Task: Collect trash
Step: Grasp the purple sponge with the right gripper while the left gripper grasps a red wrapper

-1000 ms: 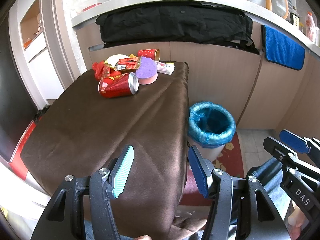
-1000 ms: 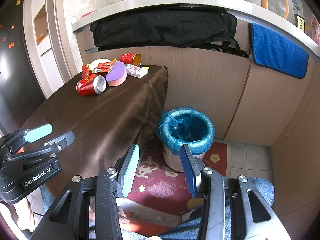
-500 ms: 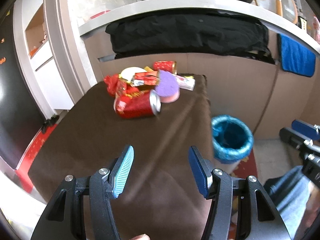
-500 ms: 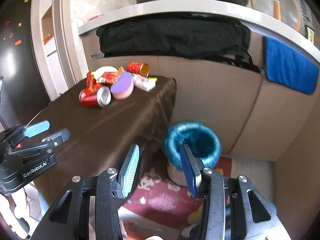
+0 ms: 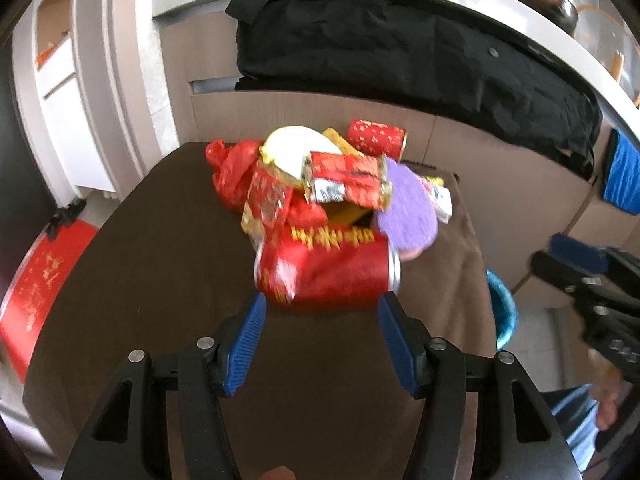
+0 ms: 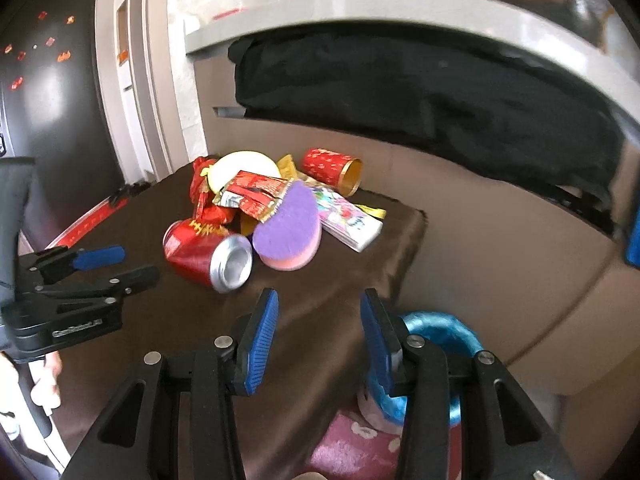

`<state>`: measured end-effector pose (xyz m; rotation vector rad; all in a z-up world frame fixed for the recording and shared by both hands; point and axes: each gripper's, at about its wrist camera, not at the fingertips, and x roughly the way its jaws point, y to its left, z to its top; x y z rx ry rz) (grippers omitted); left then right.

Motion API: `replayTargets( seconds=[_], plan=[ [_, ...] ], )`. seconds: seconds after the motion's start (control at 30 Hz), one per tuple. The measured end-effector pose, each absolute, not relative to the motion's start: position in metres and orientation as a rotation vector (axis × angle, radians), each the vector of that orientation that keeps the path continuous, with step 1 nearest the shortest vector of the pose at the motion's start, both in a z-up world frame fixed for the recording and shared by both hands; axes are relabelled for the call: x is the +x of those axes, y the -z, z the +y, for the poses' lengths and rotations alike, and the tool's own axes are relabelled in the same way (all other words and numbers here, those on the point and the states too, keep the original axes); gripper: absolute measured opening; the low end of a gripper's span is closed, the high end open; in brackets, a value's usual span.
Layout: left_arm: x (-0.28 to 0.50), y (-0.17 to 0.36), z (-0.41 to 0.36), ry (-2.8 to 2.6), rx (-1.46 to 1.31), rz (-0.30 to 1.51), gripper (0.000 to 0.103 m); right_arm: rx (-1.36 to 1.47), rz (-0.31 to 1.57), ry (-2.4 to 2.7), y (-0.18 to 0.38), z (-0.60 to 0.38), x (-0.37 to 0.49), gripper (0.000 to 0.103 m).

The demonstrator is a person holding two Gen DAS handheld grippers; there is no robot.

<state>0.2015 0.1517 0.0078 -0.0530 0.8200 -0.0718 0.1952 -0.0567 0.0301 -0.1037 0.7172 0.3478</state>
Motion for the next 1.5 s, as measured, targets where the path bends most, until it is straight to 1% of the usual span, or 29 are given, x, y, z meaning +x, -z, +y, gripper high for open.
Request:
replayTargets(
  seconds=[0.13, 0.23, 0.4, 0.53, 0.57, 0.6, 0.63, 0.67, 0.73, 0.83, 0.87, 1.0, 1.1, 1.17, 1.2, 1.27, 1.33, 1.43, 1.5],
  plan=[
    [0.235, -0.013, 0.169, 0.081, -0.035, 0.819, 0.062, -0.089, 0.76, -0.385, -0.022, -0.036, 0.243, 0.04],
    [0.251, -0.013, 0.178, 0.068, -0.02, 0.816, 0.063, -0.077, 0.792, -0.406, -0.012, -0.022, 0.278, 0.04],
    [0.276, 0.002, 0.191, 0.078, -0.04, 0.859, 0.063, -0.028, 0.882, -0.459, 0.017, -0.005, 0.326, 0.04],
    [0.286, 0.013, 0.196, 0.119, -0.073, 0.884, 0.063, 0.01, 0.958, -0.538, 0.039, 0.004, 0.354, 0.046],
    [0.287, 0.014, 0.195, 0.122, -0.07, 0.885, 0.063, 0.027, 0.959, -0.546, 0.042, 0.004, 0.358, 0.05],
    [0.288, 0.014, 0.193, 0.115, -0.069, 0.881, 0.063, 0.039, 0.96, -0.552, 0.043, 0.005, 0.362, 0.053],
    [0.289, 0.014, 0.192, 0.108, -0.071, 0.877, 0.063, 0.055, 0.971, -0.571, 0.044, 0.006, 0.365, 0.053],
    [0.29, 0.013, 0.192, 0.107, -0.077, 0.876, 0.063, 0.078, 0.992, -0.599, 0.047, 0.007, 0.369, 0.046],
    [0.293, 0.011, 0.191, 0.102, -0.087, 0.88, 0.063, 0.093, 0.998, -0.631, 0.045, 0.006, 0.371, 0.041],
    [0.297, 0.005, 0.19, 0.099, -0.101, 0.873, 0.063, 0.037, 0.934, -0.636, 0.028, 0.006, 0.361, 0.032],
    [0.299, 0.004, 0.19, 0.099, -0.107, 0.869, 0.063, 0.015, 0.903, -0.631, 0.02, 0.005, 0.356, 0.03],
    [0.306, 0.001, 0.188, 0.099, -0.14, 0.84, 0.062, 0.003, 0.829, -0.607, -0.005, -0.008, 0.346, 0.029],
    [0.314, 0.005, 0.186, 0.085, -0.153, 0.844, 0.054, 0.015, 0.825, -0.592, -0.011, -0.02, 0.344, 0.029],
    [0.318, 0.011, 0.185, 0.058, -0.13, 0.849, 0.052, 0.023, 0.844, -0.584, -0.008, -0.023, 0.343, 0.029],
    [0.32, 0.013, 0.184, 0.041, -0.116, 0.853, 0.049, 0.022, 0.853, -0.579, -0.006, -0.023, 0.342, 0.029],
    [0.322, 0.022, 0.189, -0.023, -0.098, 0.863, 0.041, 0.009, 0.864, -0.578, -0.002, -0.023, 0.337, 0.029],
    [0.323, 0.026, 0.2, -0.029, -0.145, 0.864, 0.023, -0.001, 0.864, -0.571, 0.001, -0.021, 0.335, 0.029],
    [0.319, 0.021, 0.214, -0.05, -0.191, 0.844, 0.011, -0.002, 0.855, -0.566, 0.002, -0.024, 0.327, 0.029],
    [0.312, 0.009, 0.219, -0.067, -0.182, 0.816, 0.008, -0.007, 0.834, -0.566, -0.004, -0.025, 0.324, 0.029]
  ],
)
